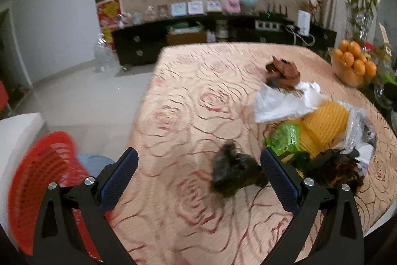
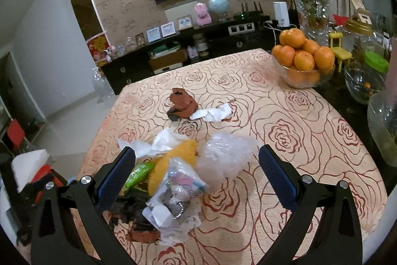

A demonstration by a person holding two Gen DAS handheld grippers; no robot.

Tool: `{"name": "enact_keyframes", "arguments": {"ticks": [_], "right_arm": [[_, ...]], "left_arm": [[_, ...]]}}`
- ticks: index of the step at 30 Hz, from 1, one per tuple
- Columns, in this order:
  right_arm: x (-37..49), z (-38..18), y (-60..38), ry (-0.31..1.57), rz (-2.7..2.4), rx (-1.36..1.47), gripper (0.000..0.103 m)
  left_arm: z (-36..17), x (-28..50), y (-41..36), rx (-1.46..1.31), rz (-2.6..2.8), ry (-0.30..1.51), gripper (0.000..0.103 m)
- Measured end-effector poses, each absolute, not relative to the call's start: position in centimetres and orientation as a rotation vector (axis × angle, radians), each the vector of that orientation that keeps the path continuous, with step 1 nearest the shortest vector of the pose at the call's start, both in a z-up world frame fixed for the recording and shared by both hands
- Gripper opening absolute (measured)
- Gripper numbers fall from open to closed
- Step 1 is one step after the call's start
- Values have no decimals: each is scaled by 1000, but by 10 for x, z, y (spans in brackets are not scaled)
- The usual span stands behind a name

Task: Collect trash
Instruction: 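Move both tools over the table trash pile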

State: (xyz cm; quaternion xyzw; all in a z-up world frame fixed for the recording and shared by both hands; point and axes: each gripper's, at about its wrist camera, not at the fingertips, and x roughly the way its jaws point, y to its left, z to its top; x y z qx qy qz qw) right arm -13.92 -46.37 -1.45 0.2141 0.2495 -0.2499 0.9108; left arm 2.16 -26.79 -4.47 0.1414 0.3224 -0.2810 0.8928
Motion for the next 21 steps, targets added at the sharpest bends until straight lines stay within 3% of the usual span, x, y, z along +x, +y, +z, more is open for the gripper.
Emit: {"name": "enact_keyframes", "arguments": {"ticks": [11, 21], "right_arm": [[-148, -24, -480, 541, -561, 471, 96], [-149, -26, -482, 555, -557, 480, 96]], "left_arm": [[-100, 55, -299, 301, -584, 832, 95], [-106, 64, -295, 255, -571, 897, 95]]}}
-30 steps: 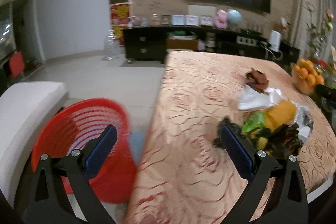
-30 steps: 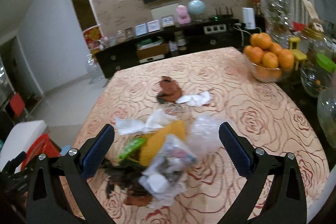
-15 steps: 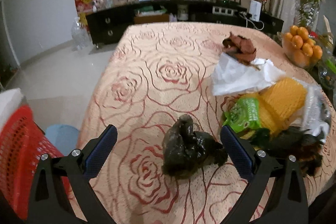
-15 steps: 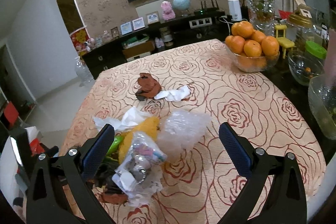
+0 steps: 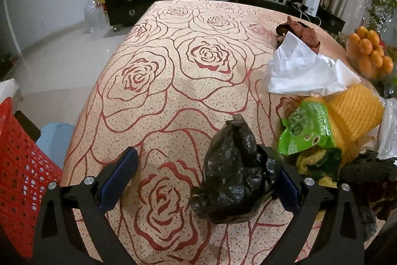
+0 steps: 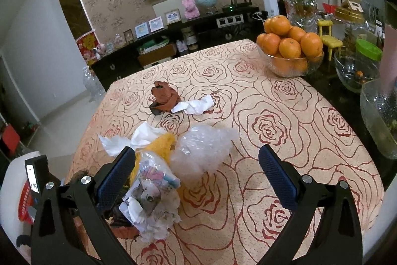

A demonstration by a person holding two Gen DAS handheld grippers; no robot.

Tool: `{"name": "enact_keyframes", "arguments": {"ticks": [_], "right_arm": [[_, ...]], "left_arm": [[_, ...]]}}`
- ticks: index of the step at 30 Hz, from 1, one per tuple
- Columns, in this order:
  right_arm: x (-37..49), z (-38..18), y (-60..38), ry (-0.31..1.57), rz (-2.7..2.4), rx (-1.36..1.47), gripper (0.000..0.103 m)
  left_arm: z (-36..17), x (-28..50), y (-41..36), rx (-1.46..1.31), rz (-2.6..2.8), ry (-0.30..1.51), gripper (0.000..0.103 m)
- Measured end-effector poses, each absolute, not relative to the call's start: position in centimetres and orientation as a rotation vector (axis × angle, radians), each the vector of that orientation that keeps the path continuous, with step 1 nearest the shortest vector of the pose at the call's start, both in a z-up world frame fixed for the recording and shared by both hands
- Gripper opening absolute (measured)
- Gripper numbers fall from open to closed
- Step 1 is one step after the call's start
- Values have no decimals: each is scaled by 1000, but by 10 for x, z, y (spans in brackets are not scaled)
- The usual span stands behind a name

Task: Collect trash
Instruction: 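Move both tools over the table trash pile, then grasp the black plastic bag with the left tool while the right tool grasps the clear plastic bag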

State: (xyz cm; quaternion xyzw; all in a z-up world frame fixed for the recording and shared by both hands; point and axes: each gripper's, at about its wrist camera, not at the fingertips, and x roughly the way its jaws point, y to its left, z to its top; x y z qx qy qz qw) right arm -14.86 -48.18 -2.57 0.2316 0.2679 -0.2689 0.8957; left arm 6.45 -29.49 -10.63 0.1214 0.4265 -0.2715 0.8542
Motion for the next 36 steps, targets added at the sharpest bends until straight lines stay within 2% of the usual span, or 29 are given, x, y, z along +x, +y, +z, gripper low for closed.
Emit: {"name": "enact_keyframes", "arguments": {"ticks": [7, 10, 12, 14, 16, 17, 22, 24, 26, 31, 36], "right_arm": [[-137, -34, -471, 596, -507, 441, 96], [-128, -39, -463, 619, -473, 419, 96], [-123, -42, -459, 637, -447, 419, 92], [-117, -48, -456, 658, -425, 432, 91], [-114, -53, -456, 673, -410, 451, 88], [-113, -55, -455, 678, -405, 456, 83], [-105, -66, -455, 716, -360, 476, 62], [-103, -68, -454, 723, -346, 473, 49], [-101, -67, -451, 725, -333, 467, 42], [-105, -54, -450, 683, -354, 442, 35], [-118, -31, -454, 601, -369, 437, 34]], "left_arm": [[-106, 64, -297, 268, -567, 896, 95], [-105, 63, -295, 253, -577, 887, 92], [-103, 61, -293, 245, -592, 873, 80], [-101, 57, -292, 252, -608, 860, 59], [-99, 56, -290, 243, -625, 862, 46], [-98, 56, -288, 229, -638, 869, 36], [-89, 51, -282, 198, -656, 856, 34], [-82, 48, -279, 200, -654, 829, 34], [-74, 44, -277, 204, -649, 798, 34], [-52, 33, -267, 217, -634, 710, 34], [-29, 28, -254, 207, -622, 640, 34]]}}
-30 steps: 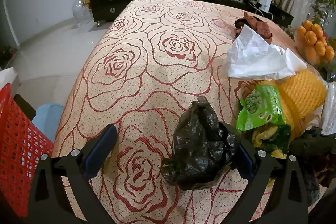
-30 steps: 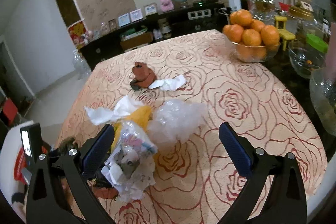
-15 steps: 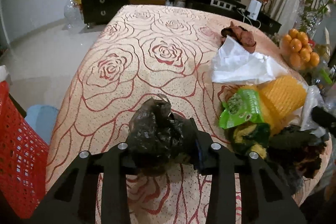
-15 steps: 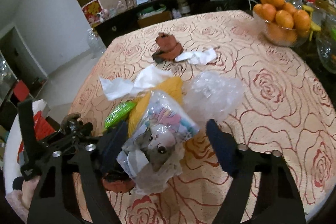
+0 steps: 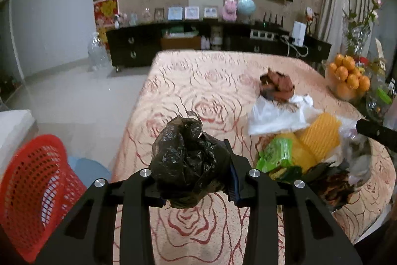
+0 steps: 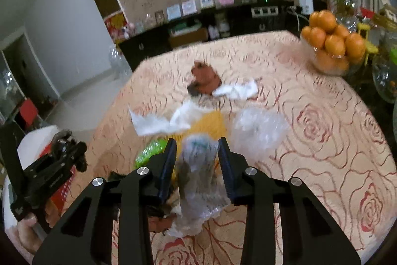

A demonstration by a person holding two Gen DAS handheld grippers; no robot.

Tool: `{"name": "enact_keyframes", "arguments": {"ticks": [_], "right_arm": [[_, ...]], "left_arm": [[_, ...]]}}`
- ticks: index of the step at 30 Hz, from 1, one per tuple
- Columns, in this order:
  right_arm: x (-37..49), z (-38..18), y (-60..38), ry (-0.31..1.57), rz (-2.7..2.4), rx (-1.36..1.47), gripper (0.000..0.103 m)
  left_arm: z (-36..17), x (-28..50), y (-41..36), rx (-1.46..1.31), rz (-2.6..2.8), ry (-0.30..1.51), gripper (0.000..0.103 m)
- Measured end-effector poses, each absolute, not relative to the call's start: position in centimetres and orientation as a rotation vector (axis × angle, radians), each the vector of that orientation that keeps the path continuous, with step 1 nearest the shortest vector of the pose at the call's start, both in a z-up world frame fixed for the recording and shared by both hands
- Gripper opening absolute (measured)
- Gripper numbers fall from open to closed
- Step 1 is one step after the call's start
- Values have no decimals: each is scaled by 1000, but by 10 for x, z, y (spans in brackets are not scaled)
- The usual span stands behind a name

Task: Collect trash
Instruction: 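Grasp the black plastic bag with the left tool while the right tool grasps the clear plastic bag, then carry both bags over the red wastebasket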

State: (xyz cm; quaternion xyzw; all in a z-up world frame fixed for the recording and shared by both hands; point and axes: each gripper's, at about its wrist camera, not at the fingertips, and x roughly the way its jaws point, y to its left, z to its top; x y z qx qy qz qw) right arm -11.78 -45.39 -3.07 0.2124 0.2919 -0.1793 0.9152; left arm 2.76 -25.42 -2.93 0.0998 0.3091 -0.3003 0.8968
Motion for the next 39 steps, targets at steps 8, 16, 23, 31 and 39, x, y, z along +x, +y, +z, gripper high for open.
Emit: {"name": "enact_keyframes", "arguments": {"ticks": [8, 16, 23, 31, 39], "right_arm": [[-120, -22, -457, 587, -367, 442, 34], [-113, -35, -446, 636, -323, 441, 69], [-93, -56, -434, 719, -281, 399, 74], [-80, -75, -434, 763, -221, 441, 51], [-88, -56, -428, 693, -239, 391, 44]], "left_arm": [[-17, 29, -239, 170, -611, 624, 34], [-19, 31, -236, 167, -607, 632, 34], [-20, 31, -235, 169, -608, 637, 34], [-23, 29, -229, 161, -605, 645, 34], [-17, 28, -224, 157, -595, 619, 34]]}}
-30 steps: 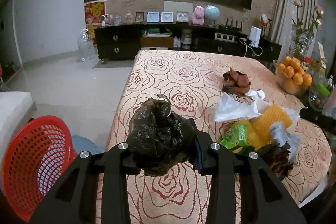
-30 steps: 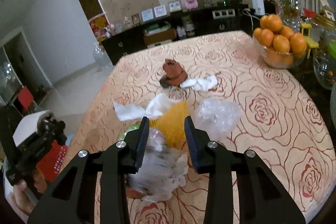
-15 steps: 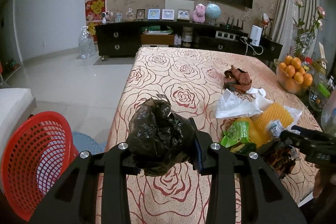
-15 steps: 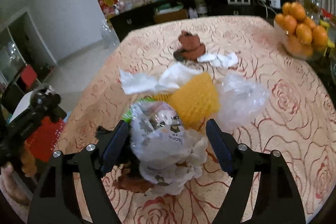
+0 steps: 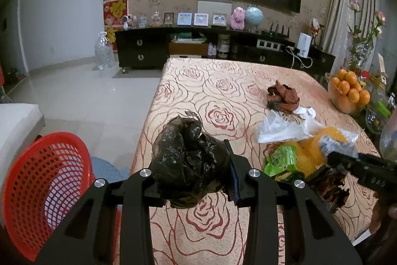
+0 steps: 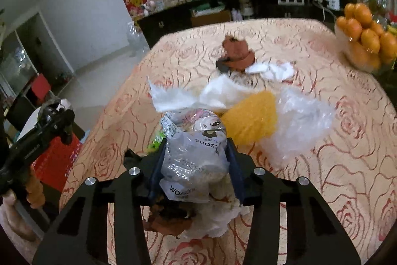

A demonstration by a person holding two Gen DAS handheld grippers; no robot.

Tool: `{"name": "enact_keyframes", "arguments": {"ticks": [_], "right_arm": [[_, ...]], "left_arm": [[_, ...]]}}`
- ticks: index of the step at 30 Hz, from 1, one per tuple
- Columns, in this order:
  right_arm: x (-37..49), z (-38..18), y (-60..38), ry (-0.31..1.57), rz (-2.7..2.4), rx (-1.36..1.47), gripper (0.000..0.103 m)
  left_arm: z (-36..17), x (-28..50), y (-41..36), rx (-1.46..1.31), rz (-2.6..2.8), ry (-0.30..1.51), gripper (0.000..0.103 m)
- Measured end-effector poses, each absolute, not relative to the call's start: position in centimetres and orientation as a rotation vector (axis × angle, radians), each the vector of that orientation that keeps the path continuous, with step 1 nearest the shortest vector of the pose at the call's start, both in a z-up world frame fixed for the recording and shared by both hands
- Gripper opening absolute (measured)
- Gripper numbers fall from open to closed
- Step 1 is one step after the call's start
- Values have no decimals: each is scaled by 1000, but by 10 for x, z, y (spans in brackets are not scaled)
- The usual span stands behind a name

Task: Collect trash
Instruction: 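Carry both bags over the red wastebasket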

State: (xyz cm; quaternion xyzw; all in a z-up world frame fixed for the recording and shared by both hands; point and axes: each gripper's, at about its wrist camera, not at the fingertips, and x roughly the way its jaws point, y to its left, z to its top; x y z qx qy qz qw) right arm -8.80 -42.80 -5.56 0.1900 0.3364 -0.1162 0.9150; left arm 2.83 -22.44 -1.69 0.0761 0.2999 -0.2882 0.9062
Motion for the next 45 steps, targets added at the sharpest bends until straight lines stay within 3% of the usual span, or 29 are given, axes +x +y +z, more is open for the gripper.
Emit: {"name": "enact_keyframes", "arguments": {"ticks": [9, 35, 45], "right_arm": [[-99, -16, -414, 556, -309, 268, 44], [0, 36, -283, 547, 37, 126, 44], [54, 11, -239, 636, 176, 107, 44]], "left_arm": [[3, 22, -211, 135, -601, 556, 34], [39, 51, -51, 9, -302, 498, 34], [22, 69, -24, 1, -201, 551, 34]]}}
